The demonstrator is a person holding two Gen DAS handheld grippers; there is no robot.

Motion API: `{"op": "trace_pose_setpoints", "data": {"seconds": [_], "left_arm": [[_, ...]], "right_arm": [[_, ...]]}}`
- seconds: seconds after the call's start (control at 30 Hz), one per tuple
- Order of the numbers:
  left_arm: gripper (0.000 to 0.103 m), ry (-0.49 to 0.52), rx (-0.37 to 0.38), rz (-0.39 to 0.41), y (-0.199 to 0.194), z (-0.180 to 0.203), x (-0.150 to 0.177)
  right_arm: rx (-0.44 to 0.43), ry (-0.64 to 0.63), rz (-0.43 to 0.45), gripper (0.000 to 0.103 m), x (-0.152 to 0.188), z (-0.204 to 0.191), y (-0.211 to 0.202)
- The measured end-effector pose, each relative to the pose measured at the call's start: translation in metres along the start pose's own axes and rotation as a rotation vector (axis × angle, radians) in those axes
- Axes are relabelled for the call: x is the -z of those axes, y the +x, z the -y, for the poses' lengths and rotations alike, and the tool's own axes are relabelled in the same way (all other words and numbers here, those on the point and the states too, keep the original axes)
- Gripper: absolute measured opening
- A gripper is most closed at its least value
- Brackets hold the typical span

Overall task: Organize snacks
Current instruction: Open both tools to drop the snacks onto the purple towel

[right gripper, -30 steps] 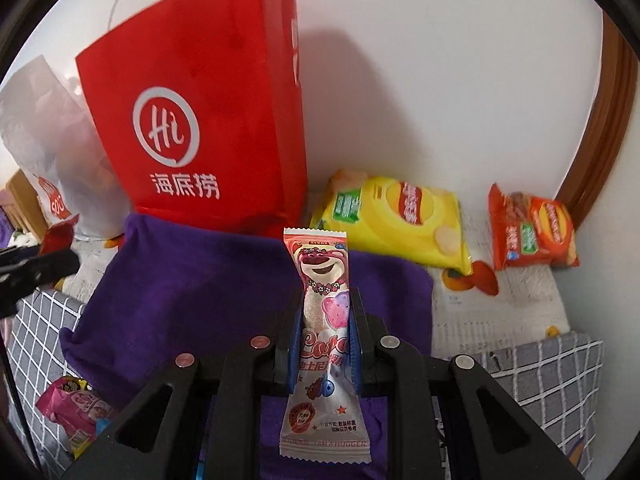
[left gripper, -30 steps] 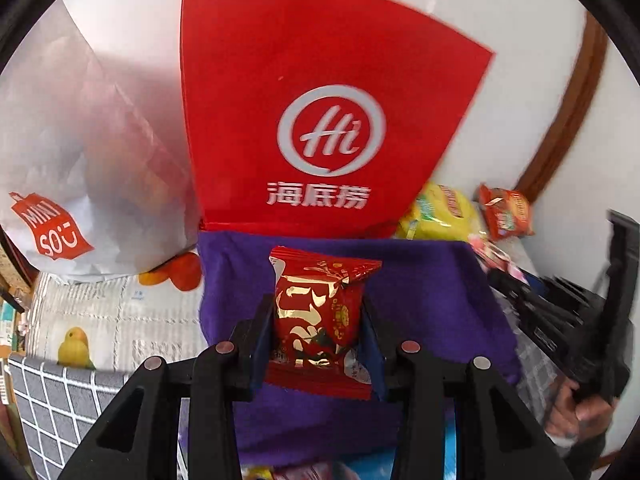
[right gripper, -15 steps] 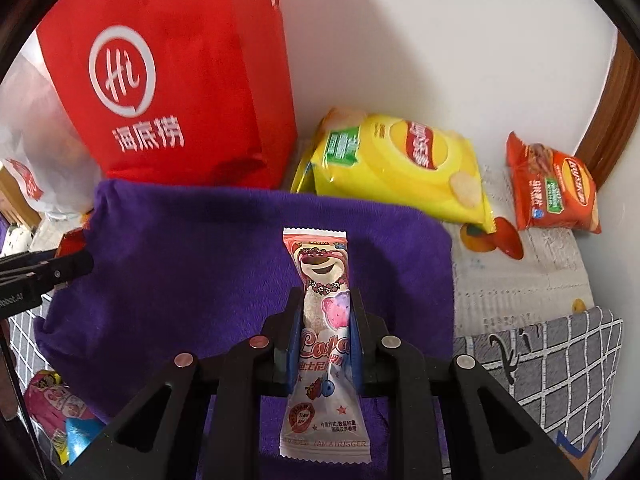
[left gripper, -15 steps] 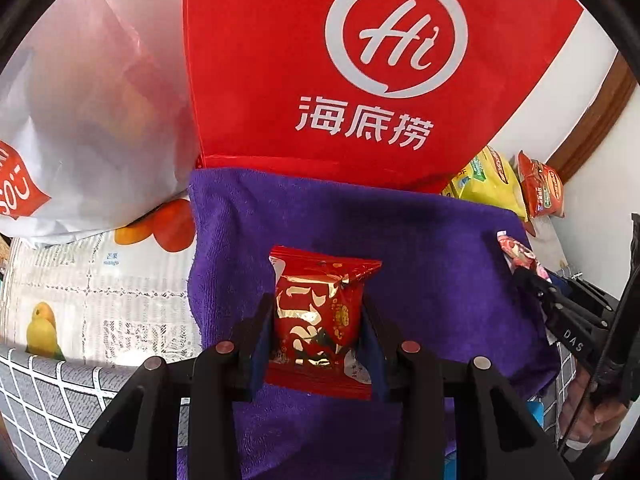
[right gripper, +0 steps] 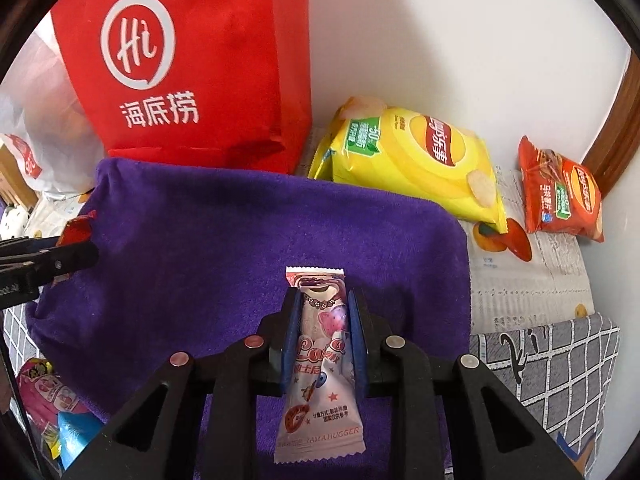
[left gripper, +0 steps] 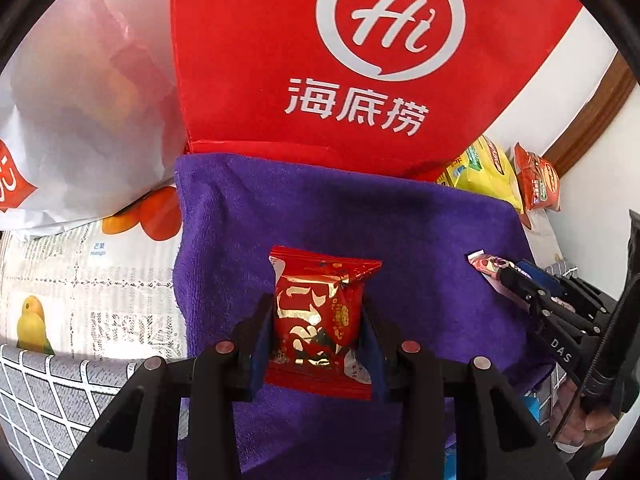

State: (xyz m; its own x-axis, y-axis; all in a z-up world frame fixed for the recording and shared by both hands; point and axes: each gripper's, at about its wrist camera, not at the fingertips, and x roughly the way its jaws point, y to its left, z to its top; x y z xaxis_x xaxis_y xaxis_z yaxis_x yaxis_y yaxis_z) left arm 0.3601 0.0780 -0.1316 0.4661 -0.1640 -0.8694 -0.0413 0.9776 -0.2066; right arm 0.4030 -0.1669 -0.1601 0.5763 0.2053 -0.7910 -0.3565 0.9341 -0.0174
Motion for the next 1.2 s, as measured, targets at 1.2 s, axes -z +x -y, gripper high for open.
{"op": "trace_pose_setpoints", "data": {"seconds": [1.2], "left_arm": [[0.062, 0.051, -0.005, 0.152, -0.068, 0.022, 0.001]], "right_arm": [[-0.062, -0.001, 0.293, 0.07, 0.003, -0.029, -0.093]]}}
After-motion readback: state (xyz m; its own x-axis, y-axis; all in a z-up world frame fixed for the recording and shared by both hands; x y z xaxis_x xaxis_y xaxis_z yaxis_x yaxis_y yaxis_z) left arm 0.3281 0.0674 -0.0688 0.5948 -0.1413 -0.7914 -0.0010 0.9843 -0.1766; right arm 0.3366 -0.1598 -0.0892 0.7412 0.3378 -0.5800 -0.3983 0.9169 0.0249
